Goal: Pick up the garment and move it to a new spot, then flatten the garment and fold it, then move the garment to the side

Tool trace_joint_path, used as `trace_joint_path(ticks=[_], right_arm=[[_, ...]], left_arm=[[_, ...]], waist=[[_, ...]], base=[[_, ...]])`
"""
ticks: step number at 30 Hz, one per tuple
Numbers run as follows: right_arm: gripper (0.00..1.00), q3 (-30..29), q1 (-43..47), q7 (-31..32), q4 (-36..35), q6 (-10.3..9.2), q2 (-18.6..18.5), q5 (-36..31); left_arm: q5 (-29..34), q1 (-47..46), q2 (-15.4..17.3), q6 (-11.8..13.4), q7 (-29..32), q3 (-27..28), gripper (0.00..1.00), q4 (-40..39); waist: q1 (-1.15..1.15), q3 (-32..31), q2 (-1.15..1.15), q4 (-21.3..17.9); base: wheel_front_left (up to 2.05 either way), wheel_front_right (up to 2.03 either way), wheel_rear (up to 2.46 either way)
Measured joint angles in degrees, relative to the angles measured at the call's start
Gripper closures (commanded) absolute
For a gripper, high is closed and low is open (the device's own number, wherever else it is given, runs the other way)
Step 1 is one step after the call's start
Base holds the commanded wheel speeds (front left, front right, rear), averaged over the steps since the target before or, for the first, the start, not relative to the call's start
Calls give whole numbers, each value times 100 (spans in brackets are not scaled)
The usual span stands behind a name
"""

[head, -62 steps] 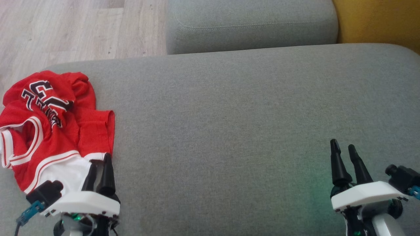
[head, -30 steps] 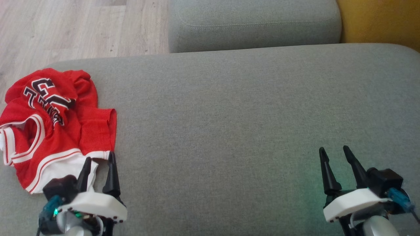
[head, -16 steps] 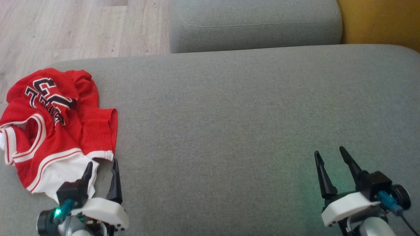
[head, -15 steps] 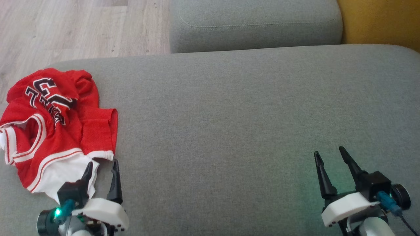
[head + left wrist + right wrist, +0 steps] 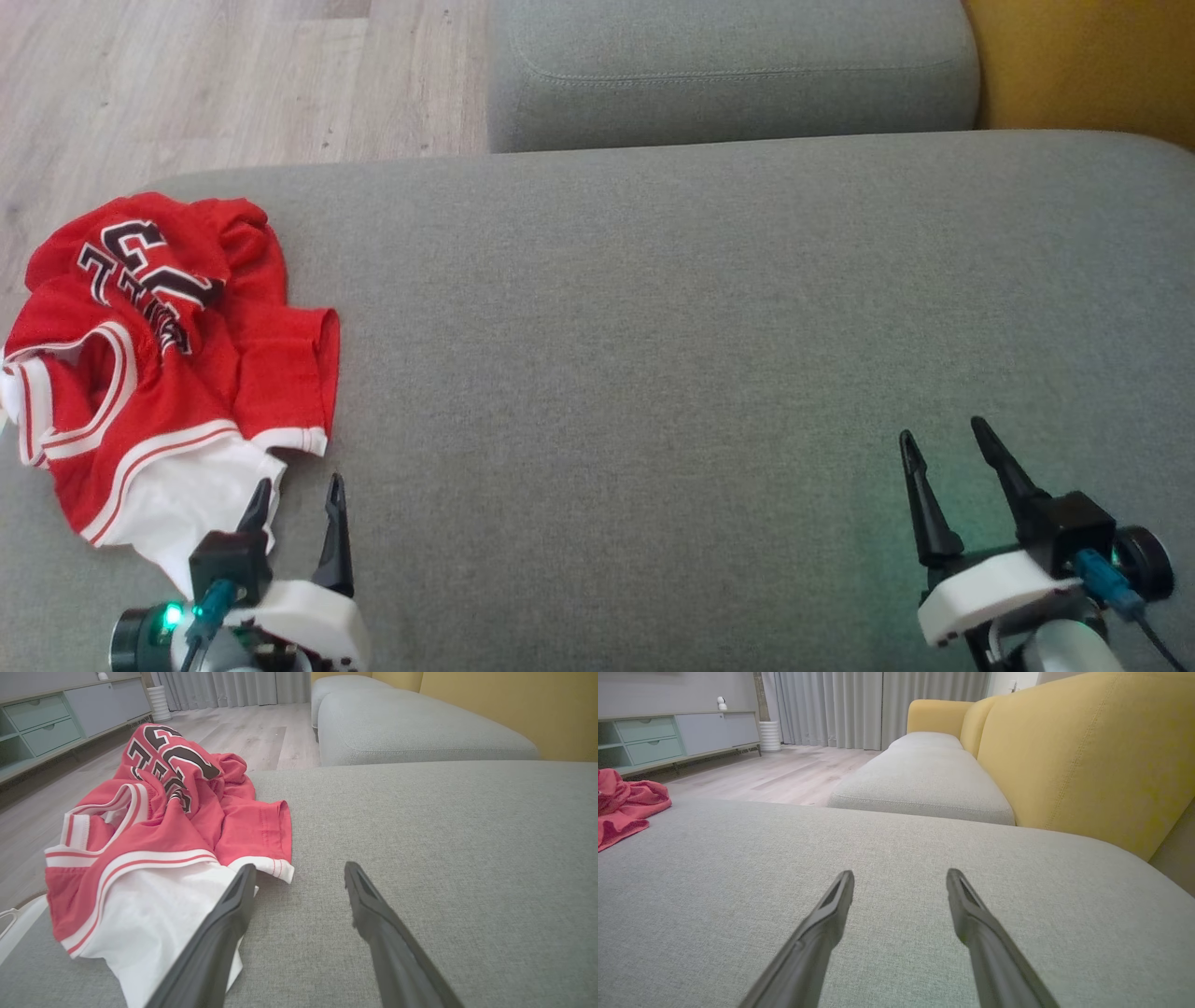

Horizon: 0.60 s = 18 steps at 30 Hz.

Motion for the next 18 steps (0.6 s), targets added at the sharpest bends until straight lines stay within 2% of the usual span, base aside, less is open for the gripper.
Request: trace_joint_path(ticks=[18], right_arm=[[0, 43, -115, 0, 125, 0, 5, 225]], left_arm=[[-101, -3, 0, 25, 0, -52, 0, -5]], waist=[[0, 29, 0, 34]], base=[[0, 0, 0]])
